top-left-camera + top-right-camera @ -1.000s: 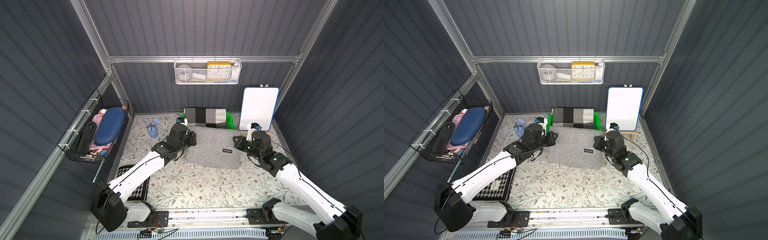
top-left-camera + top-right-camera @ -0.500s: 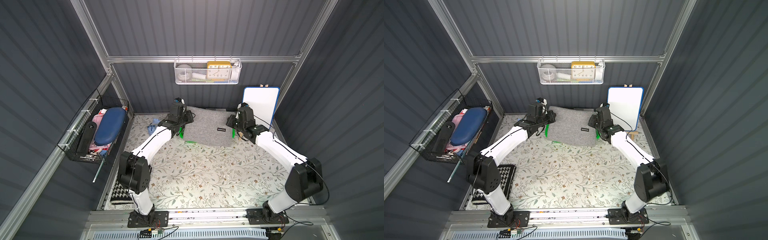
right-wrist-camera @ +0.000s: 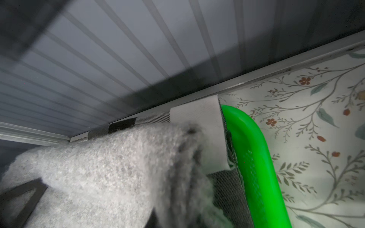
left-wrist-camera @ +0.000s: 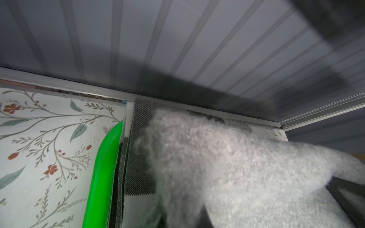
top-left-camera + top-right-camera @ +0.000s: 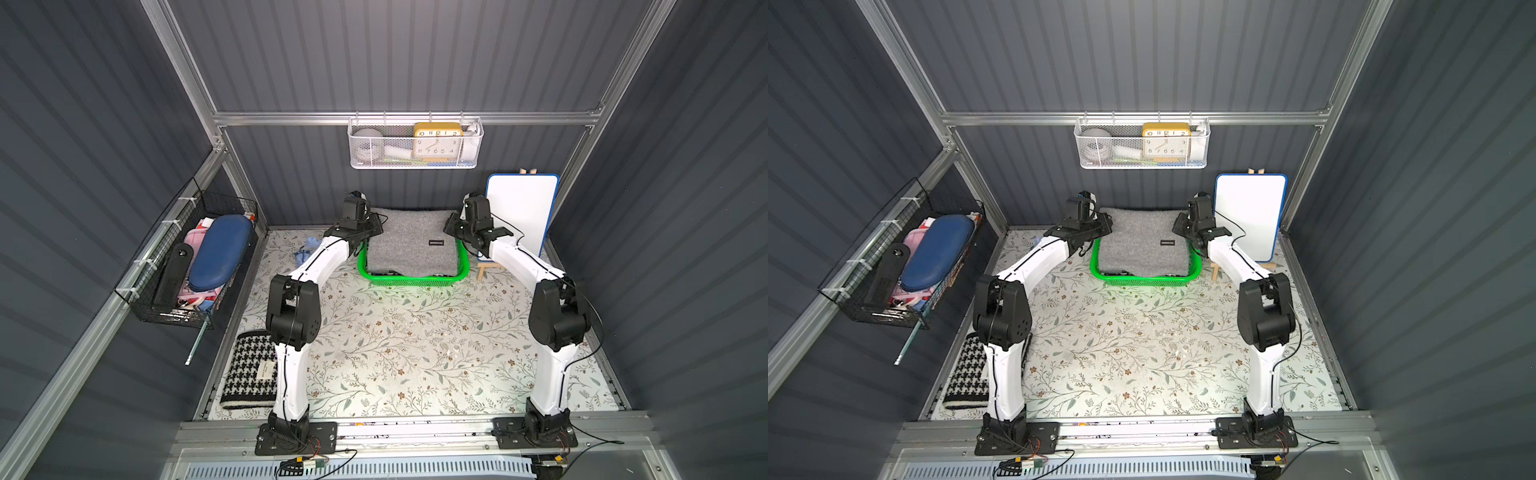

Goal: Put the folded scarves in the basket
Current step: Place the scarf in the basket.

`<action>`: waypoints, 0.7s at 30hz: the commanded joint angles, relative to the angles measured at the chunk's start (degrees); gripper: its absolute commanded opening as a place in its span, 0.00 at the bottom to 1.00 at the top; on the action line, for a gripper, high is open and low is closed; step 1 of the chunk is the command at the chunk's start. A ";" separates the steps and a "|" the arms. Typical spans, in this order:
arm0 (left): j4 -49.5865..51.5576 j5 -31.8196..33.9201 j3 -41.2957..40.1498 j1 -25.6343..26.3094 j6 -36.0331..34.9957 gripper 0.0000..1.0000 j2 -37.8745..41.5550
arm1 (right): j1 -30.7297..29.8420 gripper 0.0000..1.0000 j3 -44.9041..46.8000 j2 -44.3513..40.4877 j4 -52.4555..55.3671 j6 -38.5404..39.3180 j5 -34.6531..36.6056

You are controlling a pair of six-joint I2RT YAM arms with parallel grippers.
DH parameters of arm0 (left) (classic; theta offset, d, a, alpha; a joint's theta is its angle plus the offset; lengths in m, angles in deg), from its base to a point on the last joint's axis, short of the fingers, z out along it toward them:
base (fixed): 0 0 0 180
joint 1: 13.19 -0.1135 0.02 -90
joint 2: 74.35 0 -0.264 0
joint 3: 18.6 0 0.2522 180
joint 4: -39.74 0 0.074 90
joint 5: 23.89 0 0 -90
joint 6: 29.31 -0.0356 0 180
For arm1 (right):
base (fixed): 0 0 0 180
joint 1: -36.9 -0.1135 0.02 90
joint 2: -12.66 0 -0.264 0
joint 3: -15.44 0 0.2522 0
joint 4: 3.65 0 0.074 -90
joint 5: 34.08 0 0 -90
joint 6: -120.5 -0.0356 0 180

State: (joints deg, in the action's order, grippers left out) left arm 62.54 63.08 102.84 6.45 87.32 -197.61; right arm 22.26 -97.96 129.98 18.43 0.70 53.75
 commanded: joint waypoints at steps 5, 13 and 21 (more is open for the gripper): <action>-0.84 -2.26 3.85 -1.87 -2.11 0.36 -1.23 | 1.27 0.35 -8.16 2.84 2.27 0.43 -0.58; -2.84 -6.85 -1.25 -1.71 -1.64 0.99 5.74 | 1.23 0.68 -4.57 -3.32 4.85 -1.54 -1.44; -5.98 -10.58 -12.01 2.82 -2.56 0.99 17.12 | 0.71 0.68 15.73 -20.77 0.43 -5.59 -2.35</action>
State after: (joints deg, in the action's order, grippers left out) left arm 58.96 55.15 92.87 6.58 86.21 -184.93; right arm 23.29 -87.82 114.70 20.29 -2.42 51.91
